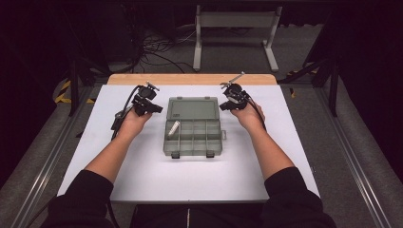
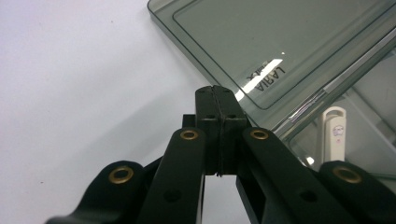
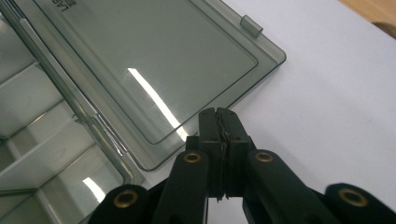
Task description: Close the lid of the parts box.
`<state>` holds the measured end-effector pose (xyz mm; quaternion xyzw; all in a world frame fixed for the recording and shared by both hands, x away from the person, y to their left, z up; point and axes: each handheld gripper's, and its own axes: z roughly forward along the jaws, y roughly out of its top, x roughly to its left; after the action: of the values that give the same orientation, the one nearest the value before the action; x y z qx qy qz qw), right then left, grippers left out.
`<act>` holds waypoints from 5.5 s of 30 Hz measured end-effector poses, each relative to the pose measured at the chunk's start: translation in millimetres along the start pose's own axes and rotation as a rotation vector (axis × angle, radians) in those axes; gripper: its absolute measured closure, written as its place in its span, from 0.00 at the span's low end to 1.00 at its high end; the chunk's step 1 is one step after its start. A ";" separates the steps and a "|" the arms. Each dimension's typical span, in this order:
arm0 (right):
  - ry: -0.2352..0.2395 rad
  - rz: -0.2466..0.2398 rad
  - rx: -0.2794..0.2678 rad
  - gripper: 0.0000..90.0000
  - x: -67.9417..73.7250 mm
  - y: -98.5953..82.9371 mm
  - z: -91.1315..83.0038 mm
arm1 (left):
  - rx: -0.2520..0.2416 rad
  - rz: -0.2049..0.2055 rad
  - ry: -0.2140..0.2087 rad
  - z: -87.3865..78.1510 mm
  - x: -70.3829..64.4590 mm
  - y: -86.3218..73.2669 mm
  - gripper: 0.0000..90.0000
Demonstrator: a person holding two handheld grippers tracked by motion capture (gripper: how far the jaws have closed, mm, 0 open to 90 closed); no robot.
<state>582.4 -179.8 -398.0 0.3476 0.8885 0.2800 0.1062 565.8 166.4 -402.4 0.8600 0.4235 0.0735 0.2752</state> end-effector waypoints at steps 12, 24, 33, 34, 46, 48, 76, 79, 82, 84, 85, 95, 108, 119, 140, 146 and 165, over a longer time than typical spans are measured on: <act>-0.004 0.012 0.058 0.99 -2.0 -8.7 17.2 | 0.020 -0.008 -0.007 12.7 0.1 -6.2 1.00; 0.002 0.030 0.082 0.99 -3.1 -13.0 25.0 | 0.051 -0.014 -0.022 28.9 0.0 -10.6 1.00; 0.012 0.026 0.086 0.99 -1.9 -13.8 28.8 | 0.059 -0.010 -0.028 33.4 -1.1 -11.1 1.00; 0.013 0.024 0.087 0.99 -1.9 -13.8 28.8 | 0.059 -0.011 -0.029 34.0 -1.1 -11.3 1.00; 0.016 0.007 0.097 0.99 -1.3 -13.4 28.6 | 0.058 0.004 -0.043 35.2 -2.5 -10.8 1.00; 0.014 0.006 0.098 0.99 -1.2 -13.4 28.7 | 0.059 0.003 -0.043 35.3 -2.5 -10.6 1.00; 0.011 0.028 0.076 1.00 -4.4 -5.5 35.9 | 0.033 -0.023 -0.041 41.5 -1.8 -3.8 1.00; 0.014 0.032 0.071 1.00 -5.0 -5.6 36.2 | 0.031 -0.020 -0.035 42.2 -2.5 -2.7 1.00; 0.017 0.043 0.068 1.00 -5.2 -5.8 36.0 | 0.029 -0.016 -0.023 42.1 -4.0 -2.6 1.00; 0.012 0.038 0.065 1.00 -4.7 -5.7 35.8 | 0.030 -0.014 -0.017 41.8 -4.3 -2.5 1.00; 0.009 0.035 0.063 1.00 -4.7 -5.5 35.5 | 0.030 -0.017 -0.016 41.6 -4.9 -2.5 1.00; 0.005 0.040 0.004 1.00 -5.3 -3.0 25.1 | -0.007 -0.029 -0.018 33.8 -4.4 -1.4 1.00; -0.001 0.036 -0.065 1.00 -0.4 0.2 6.7 | -0.078 -0.034 -0.022 15.9 -3.6 0.3 1.00; 0.000 0.024 -0.099 1.00 -0.4 0.0 -1.5 | -0.113 -0.001 -0.012 7.7 -7.6 1.3 1.00; -0.006 -0.005 -0.196 1.00 7.8 2.9 -32.3 | -0.197 0.037 0.005 -9.0 -11.4 2.6 1.00; 0.005 -0.026 -0.222 1.00 13.9 1.6 -43.0 | -0.223 0.046 -0.005 -15.5 -16.4 2.4 1.00; 0.054 -0.078 -0.269 1.00 33.4 -5.2 -68.7 | -0.253 0.111 -0.021 -39.2 -28.9 -2.9 1.00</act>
<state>528.6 -189.4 -344.4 0.2879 0.8583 0.4015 0.1389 531.6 161.8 -368.0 0.8413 0.3597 0.1325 0.3811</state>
